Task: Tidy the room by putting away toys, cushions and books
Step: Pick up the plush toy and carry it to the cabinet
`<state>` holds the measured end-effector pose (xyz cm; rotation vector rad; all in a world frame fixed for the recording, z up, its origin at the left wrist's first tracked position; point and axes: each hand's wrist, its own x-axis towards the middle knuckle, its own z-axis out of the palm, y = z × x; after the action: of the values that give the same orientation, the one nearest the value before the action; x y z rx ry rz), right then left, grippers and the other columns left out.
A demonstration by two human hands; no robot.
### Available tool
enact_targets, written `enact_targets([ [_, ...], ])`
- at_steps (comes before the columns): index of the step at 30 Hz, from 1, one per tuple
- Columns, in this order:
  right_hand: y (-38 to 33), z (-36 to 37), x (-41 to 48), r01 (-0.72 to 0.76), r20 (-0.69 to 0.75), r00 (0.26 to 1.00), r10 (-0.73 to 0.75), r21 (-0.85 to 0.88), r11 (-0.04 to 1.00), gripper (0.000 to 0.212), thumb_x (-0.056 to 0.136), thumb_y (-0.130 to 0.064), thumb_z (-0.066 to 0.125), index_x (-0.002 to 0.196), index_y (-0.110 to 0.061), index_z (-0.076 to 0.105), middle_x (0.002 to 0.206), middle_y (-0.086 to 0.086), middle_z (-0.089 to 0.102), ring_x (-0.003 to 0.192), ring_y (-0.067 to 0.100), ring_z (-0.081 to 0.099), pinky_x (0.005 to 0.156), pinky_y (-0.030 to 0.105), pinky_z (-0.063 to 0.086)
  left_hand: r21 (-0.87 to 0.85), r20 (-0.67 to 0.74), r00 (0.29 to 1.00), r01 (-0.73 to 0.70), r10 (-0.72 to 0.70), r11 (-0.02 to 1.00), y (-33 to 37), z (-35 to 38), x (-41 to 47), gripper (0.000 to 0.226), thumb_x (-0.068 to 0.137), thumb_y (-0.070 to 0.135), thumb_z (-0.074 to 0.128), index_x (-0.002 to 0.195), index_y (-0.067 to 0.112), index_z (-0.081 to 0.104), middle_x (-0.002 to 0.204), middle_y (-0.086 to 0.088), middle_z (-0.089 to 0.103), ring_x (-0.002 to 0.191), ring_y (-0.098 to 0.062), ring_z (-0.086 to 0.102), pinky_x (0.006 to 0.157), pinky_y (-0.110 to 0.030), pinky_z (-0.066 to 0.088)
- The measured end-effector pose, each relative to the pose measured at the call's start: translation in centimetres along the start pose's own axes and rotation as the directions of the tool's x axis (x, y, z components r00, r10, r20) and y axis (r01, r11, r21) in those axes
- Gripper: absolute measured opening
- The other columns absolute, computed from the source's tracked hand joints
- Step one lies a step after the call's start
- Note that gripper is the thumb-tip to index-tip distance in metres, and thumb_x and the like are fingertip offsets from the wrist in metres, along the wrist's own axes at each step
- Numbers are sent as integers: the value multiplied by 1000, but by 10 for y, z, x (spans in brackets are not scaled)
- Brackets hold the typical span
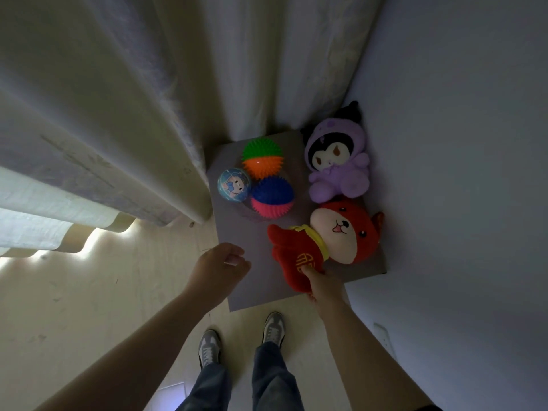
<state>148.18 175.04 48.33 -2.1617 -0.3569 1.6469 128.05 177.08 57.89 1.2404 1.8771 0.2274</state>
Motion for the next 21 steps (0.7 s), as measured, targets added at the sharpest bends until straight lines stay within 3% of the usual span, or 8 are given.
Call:
enact_targets([
  [4, 2, -8, -19, 134, 35, 991, -132, -62, 989, 32, 86, -31, 66, 113, -16, 59, 103, 5, 65, 98, 27, 62, 93, 51, 51, -24, 6, 1000, 1, -1, 1000, 6, 2, -13, 21, 85, 20, 67, 106, 15, 67, 94, 3, 67, 85, -13, 63, 63, -12, 40],
  [9, 2, -18, -33, 138, 102, 986, -129, -81, 987, 36, 84, -31, 67, 115, -15, 56, 103, 0, 59, 103, 27, 58, 96, 50, 50, -69, 9, 1000, -4, 5, 998, 13, 4, -26, 22, 84, 19, 67, 105, 14, 67, 94, 1, 68, 87, -15, 64, 72, -21, 46],
  [12, 2, -22, -36, 116, 150, 982, -114, -10, 993, 27, 85, -24, 67, 109, -17, 58, 107, 3, 60, 106, 26, 57, 97, 51, 49, -75, -14, 1000, -5, 4, 997, 16, 2, -29, 22, 85, 19, 67, 106, 13, 67, 97, -2, 69, 89, -18, 65, 76, -24, 48],
  [15, 3, -25, -38, 157, 175, 973, -152, -18, 987, 17, 85, -21, 67, 100, -24, 58, 107, 4, 61, 104, 26, 58, 96, 51, 50, -67, -28, 999, -17, 15, 998, 15, 1, -35, 21, 85, 18, 66, 106, 14, 67, 96, 0, 68, 86, -16, 65, 69, -19, 45],
  [18, 0, -23, -37, 161, 199, 966, -164, 34, 986, 28, 87, -20, 65, 114, -18, 56, 116, 8, 61, 107, 26, 59, 93, 47, 52, -56, -52, 998, -35, 32, 998, 12, -1, -37, 20, 86, 18, 66, 105, 14, 67, 94, 1, 67, 81, -11, 63, 59, -7, 38],
  [21, -1, -19, -39, 147, 234, 958, -164, 88, 985, 27, 91, -18, 61, 116, -19, 53, 119, 5, 59, 111, 24, 57, 87, 38, 51, -56, -60, 998, -20, 16, 998, 3, -2, -42, 20, 87, 20, 65, 106, 15, 66, 94, 3, 66, 80, -8, 61, 59, -6, 37],
])
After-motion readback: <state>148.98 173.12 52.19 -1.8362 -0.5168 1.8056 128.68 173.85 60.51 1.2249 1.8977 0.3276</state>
